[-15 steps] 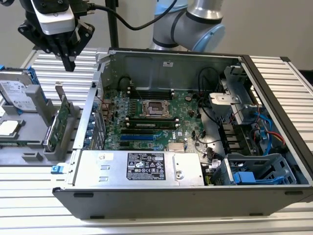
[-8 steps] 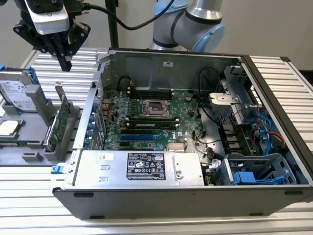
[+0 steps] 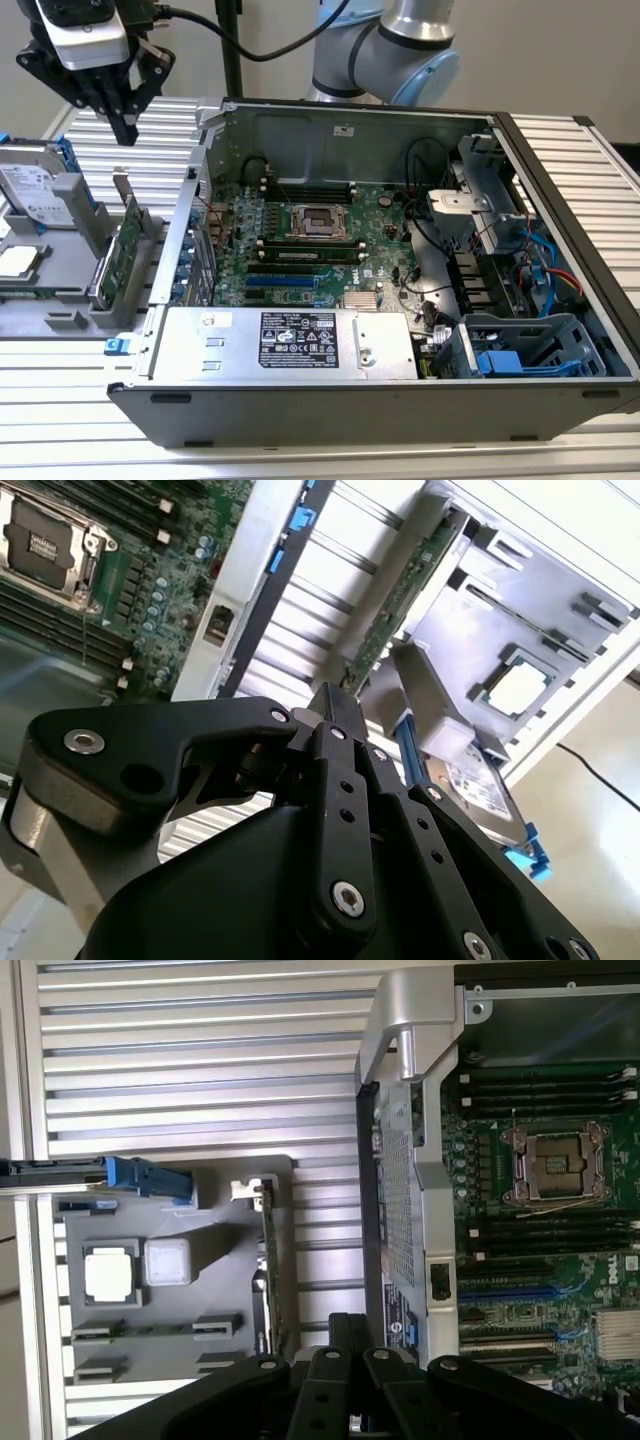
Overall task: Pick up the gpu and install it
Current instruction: 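Reach for the gpu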
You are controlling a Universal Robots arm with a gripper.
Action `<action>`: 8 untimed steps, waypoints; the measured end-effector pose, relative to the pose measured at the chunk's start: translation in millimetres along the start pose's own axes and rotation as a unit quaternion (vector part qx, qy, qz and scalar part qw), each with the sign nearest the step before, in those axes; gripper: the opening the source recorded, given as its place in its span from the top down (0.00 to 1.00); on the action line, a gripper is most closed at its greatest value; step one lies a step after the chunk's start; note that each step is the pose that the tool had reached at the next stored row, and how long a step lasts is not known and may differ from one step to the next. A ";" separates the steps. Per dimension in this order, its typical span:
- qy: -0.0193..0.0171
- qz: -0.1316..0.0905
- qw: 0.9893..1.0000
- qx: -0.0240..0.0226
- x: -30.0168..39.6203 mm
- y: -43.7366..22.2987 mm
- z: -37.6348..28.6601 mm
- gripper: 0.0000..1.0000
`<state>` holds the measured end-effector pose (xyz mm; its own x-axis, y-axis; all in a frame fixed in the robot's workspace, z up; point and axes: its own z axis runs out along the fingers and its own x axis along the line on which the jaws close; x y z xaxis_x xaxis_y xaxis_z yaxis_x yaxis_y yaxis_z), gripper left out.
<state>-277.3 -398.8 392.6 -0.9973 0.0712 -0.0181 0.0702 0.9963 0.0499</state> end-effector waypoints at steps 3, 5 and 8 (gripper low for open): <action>0.000 0.000 1.000 0.000 3.3 -0.2 0.0 1.00; 0.000 0.000 1.000 0.000 5.6 -0.4 -0.1 1.00; 0.000 0.000 1.000 0.000 9.8 -0.7 -0.2 1.00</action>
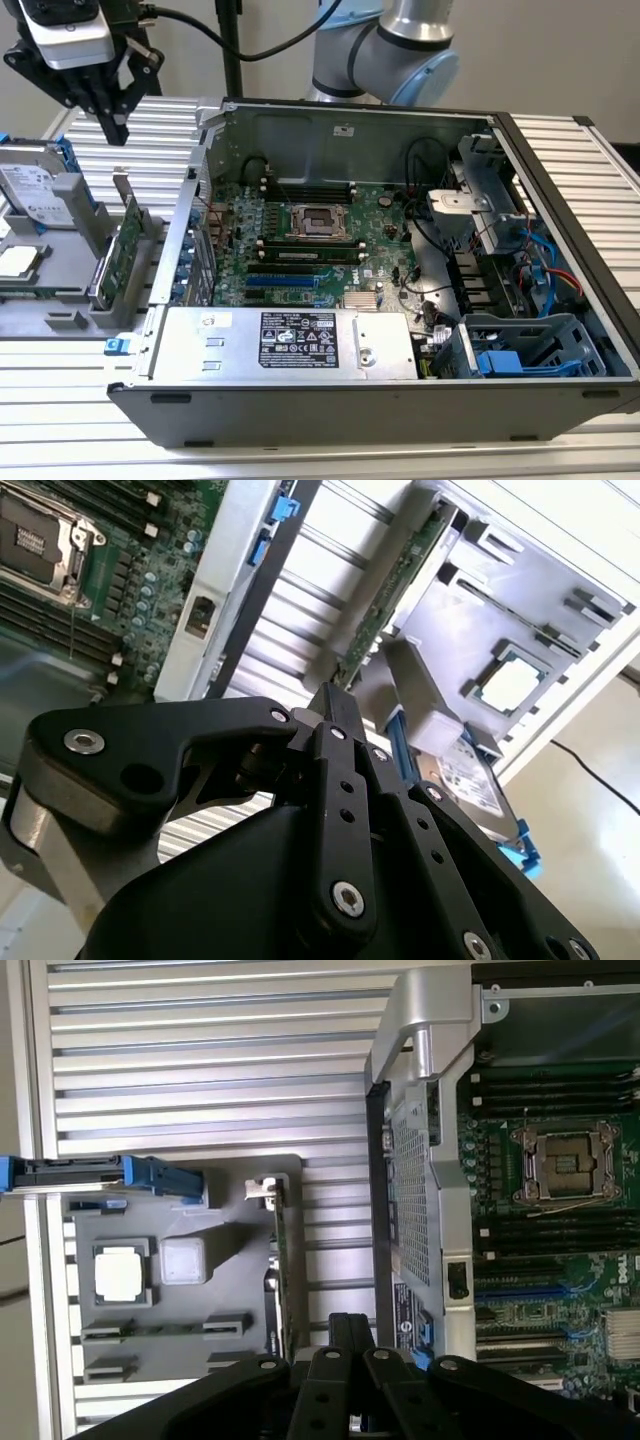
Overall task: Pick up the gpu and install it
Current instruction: 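Reach for the gpu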
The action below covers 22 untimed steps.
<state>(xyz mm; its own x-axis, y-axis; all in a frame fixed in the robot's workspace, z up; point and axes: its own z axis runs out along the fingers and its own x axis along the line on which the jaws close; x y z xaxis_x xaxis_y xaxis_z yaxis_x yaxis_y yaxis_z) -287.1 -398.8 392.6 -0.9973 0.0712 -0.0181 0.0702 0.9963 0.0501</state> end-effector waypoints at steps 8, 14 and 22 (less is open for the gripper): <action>0.000 0.000 1.000 0.000 11.7 -0.8 -0.2 1.00; 0.000 0.000 1.000 0.000 21.5 -1.5 -0.5 1.00; 0.000 0.000 1.000 -0.001 34.9 -2.6 -0.7 1.00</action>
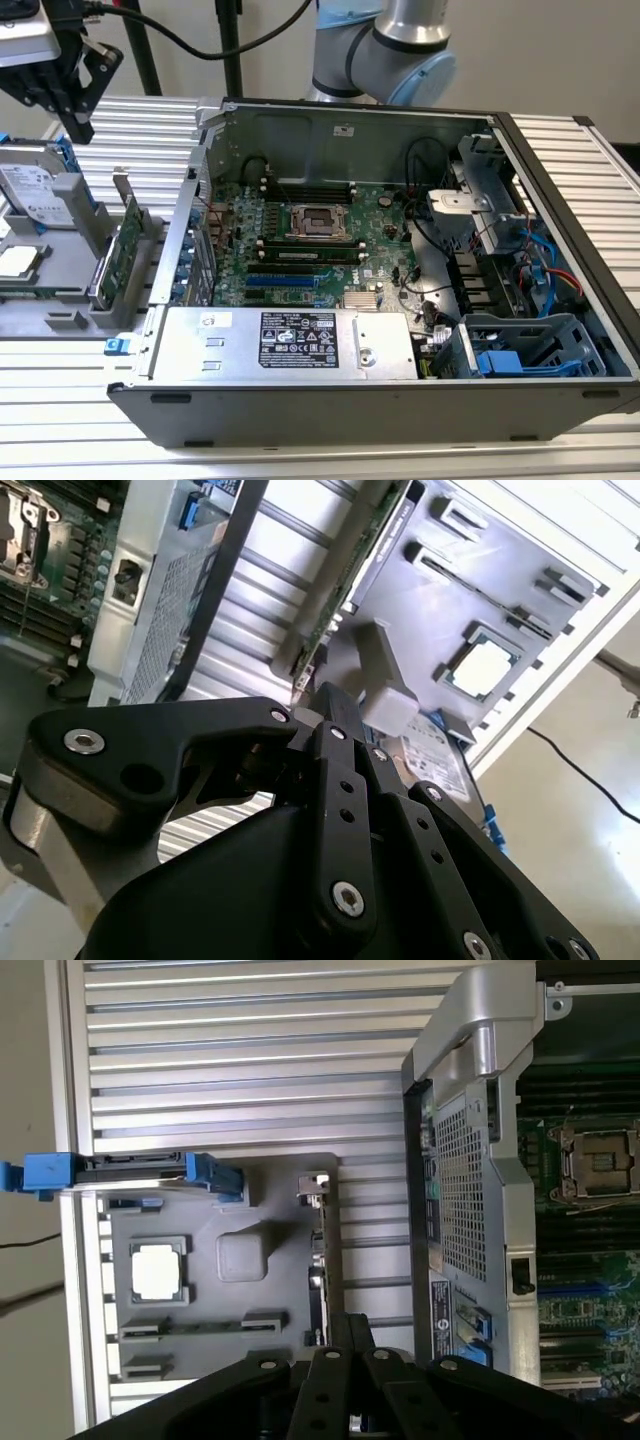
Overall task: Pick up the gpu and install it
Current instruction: 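Reach for the gpu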
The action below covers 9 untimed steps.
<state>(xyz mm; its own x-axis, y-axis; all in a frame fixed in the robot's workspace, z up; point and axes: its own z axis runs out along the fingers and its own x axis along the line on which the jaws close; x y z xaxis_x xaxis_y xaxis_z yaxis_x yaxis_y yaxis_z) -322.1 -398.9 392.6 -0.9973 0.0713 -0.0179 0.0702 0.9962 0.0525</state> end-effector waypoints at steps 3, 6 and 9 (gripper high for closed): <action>0.000 0.000 1.000 0.000 4.2 -0.3 -0.1 1.00; 0.000 0.000 1.000 -0.001 7.8 -0.6 -0.2 1.00; 0.000 0.000 1.000 -0.001 10.7 -0.9 -0.3 1.00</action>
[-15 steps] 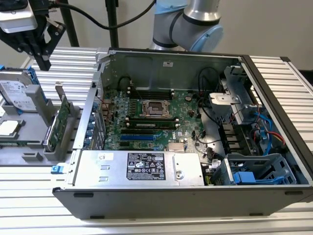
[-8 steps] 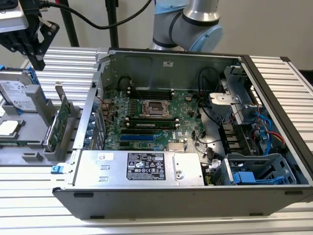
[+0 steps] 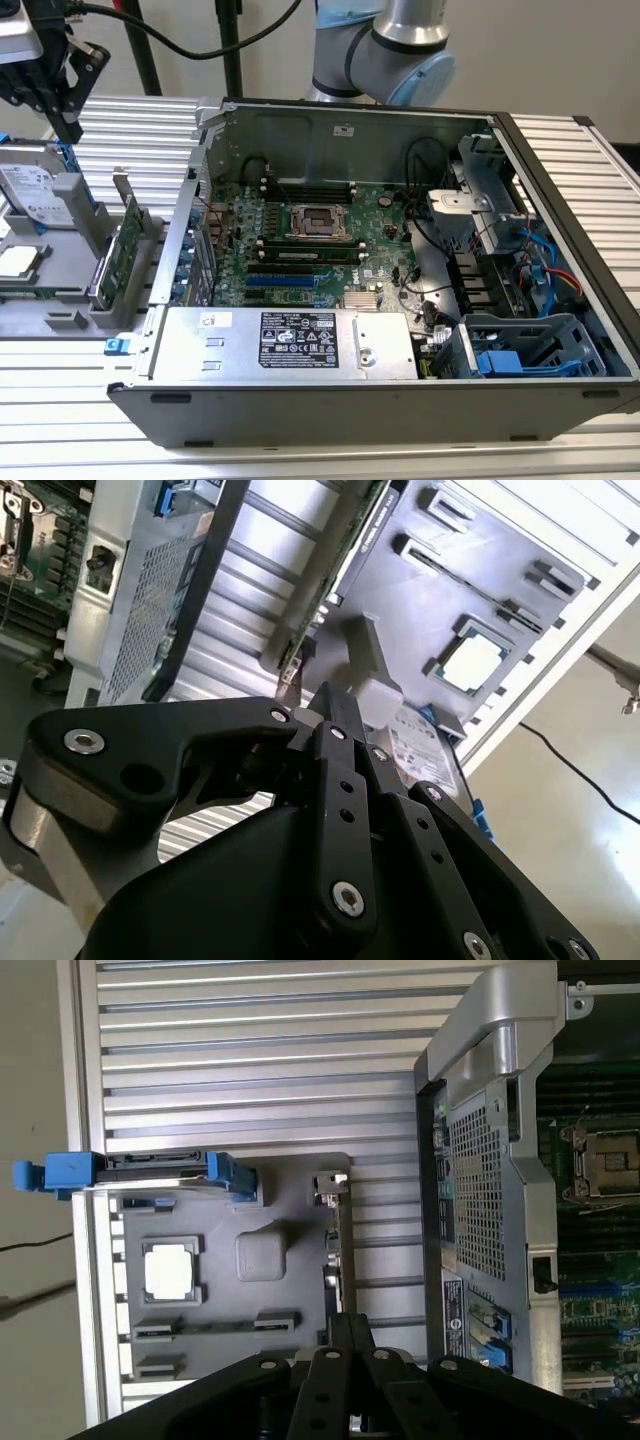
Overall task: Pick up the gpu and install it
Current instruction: 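Reach for the gpu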
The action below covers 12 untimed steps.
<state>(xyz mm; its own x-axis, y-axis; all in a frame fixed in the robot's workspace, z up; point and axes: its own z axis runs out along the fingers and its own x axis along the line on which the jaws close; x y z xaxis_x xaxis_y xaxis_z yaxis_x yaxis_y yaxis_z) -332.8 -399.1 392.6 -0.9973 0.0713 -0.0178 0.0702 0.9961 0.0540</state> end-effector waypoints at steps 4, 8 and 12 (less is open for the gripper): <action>0.000 0.000 1.000 0.000 4.3 -0.4 -0.1 1.00; 0.000 0.000 1.000 0.000 8.3 -0.7 -0.2 1.00; 0.000 0.000 1.000 0.000 10.3 -0.9 -0.3 1.00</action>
<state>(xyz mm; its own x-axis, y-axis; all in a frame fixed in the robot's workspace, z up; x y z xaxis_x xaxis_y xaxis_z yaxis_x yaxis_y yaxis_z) -343.2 -399.3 392.6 -0.9973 0.0712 -0.0177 0.0701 0.9960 0.0549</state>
